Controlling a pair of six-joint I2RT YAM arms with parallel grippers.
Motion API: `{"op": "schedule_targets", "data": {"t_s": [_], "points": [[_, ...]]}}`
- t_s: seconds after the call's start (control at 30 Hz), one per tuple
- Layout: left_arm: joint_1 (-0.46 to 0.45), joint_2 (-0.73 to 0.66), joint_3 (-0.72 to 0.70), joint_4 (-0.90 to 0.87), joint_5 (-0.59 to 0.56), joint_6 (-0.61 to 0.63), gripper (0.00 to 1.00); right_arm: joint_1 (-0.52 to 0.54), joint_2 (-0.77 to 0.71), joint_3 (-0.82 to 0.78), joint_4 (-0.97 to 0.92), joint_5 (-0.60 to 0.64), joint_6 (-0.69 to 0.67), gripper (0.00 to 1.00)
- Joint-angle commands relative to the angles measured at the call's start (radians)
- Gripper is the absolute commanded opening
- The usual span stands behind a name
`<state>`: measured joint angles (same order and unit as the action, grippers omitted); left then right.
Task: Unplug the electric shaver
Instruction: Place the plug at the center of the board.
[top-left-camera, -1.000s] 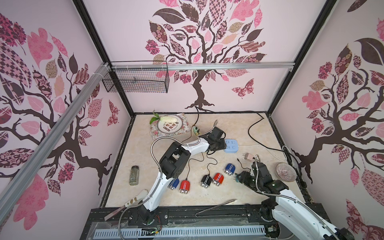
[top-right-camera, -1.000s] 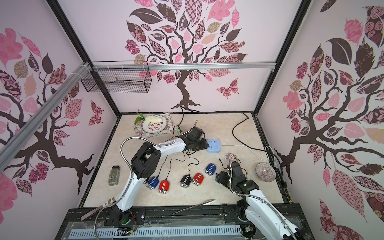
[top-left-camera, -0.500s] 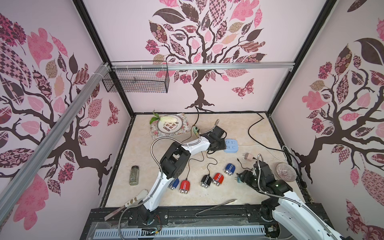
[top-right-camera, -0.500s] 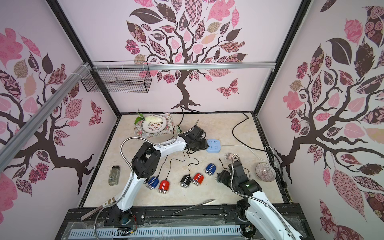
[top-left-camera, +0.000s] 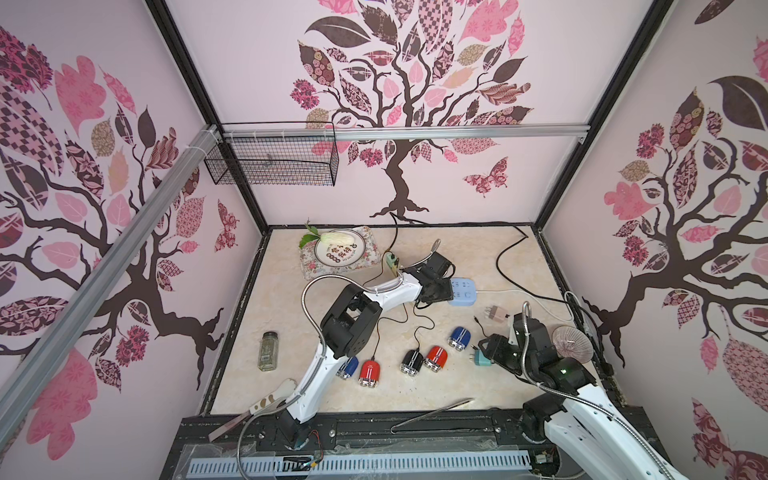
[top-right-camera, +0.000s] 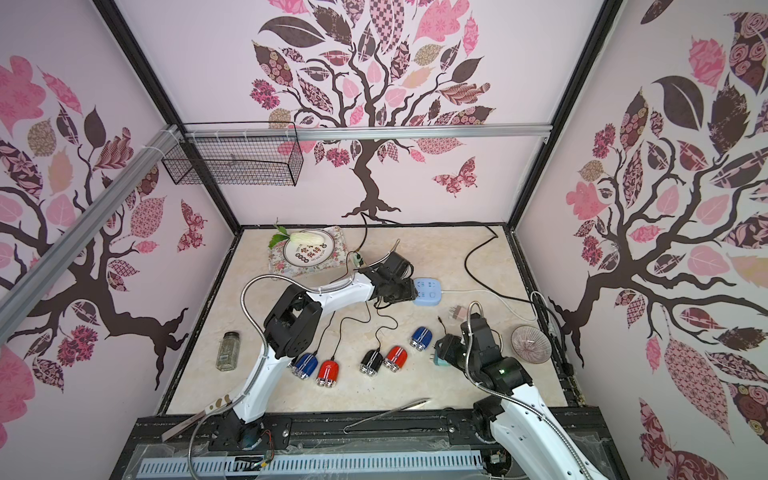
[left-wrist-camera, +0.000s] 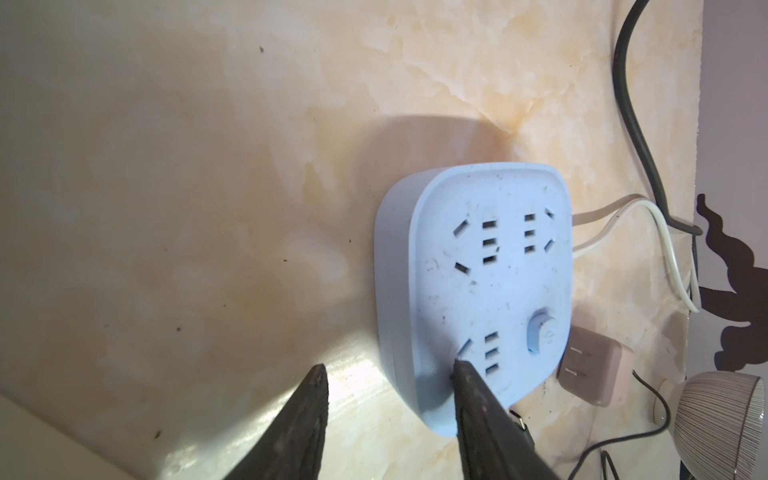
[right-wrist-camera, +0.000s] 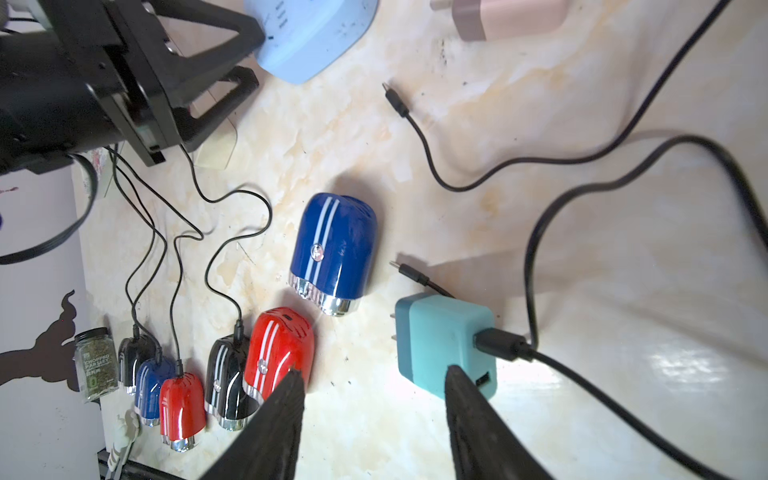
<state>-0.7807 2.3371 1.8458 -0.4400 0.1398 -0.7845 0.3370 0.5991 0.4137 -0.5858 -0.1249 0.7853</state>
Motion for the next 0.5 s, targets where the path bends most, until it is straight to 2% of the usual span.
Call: {"op": "schedule_targets", "data": {"t_s": [0.0, 0.47], "points": [[-0.008, 0.000, 0.041, -0.007, -0.011, 0.016, 0.51, -0.005, 0.025, 0.015, -0.012, 0.044, -0.014, 0.57], [-0.014, -0.043, 0.049, -0.035, -0.019, 0.050, 0.51, -0.006, 0.092, -0.063, 0.066, 0.076, -0.008, 0.57]]}}
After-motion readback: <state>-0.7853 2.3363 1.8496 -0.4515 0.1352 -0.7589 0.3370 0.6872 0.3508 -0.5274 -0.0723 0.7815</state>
